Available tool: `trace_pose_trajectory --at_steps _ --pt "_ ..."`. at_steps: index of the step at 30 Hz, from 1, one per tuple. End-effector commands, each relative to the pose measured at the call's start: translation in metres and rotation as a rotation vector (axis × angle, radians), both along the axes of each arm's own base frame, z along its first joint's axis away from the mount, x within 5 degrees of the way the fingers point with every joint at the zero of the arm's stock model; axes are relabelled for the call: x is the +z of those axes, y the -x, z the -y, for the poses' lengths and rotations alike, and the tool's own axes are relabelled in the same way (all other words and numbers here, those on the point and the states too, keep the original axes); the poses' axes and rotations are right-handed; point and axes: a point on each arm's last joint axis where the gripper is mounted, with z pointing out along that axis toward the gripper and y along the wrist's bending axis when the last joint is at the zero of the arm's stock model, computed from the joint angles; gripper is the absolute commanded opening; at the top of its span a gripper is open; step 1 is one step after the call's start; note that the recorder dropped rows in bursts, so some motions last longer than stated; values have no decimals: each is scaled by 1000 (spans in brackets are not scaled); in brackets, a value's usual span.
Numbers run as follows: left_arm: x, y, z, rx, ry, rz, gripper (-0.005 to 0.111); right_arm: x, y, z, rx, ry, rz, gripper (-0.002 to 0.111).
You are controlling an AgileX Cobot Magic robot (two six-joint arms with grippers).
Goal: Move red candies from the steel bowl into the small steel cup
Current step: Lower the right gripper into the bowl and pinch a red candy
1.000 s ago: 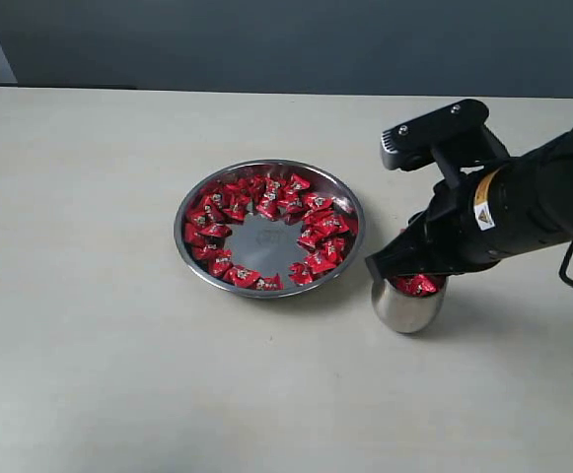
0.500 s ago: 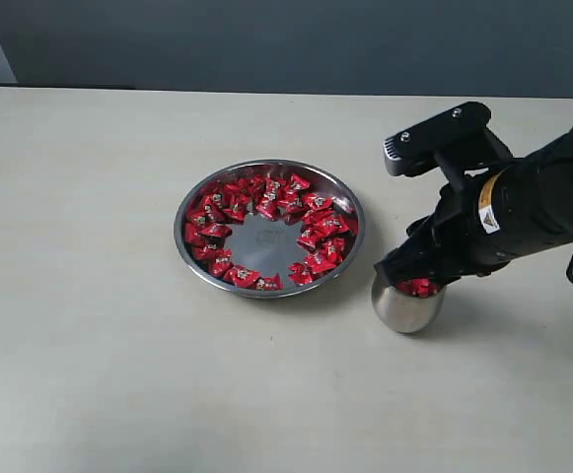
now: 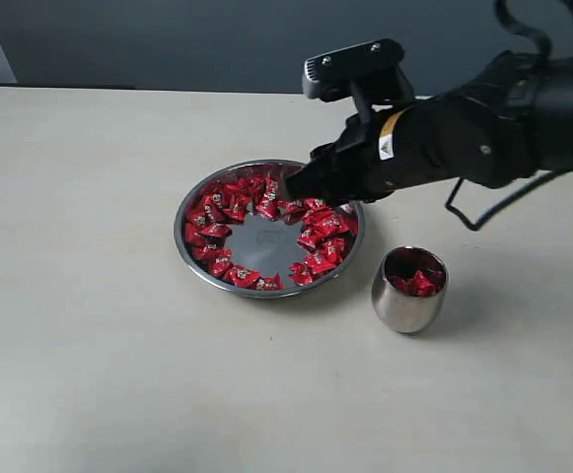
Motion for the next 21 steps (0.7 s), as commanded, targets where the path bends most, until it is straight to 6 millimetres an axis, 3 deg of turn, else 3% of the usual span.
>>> trace_pose_trajectory --at_steps 1,11,16,21 --pt "-1 0 0 1 2 5 2 -17 -31 -21 23 12 19 42" --pt "-1 0 0 1 2 5 2 -69 -83 -57 21 70 -38 42" --pt "-1 0 0 1 2 5 2 -91 -96 -63 20 148 -89 42" --pt "-1 0 0 1 2 5 2 -98 -99 -64 21 166 -98 42"
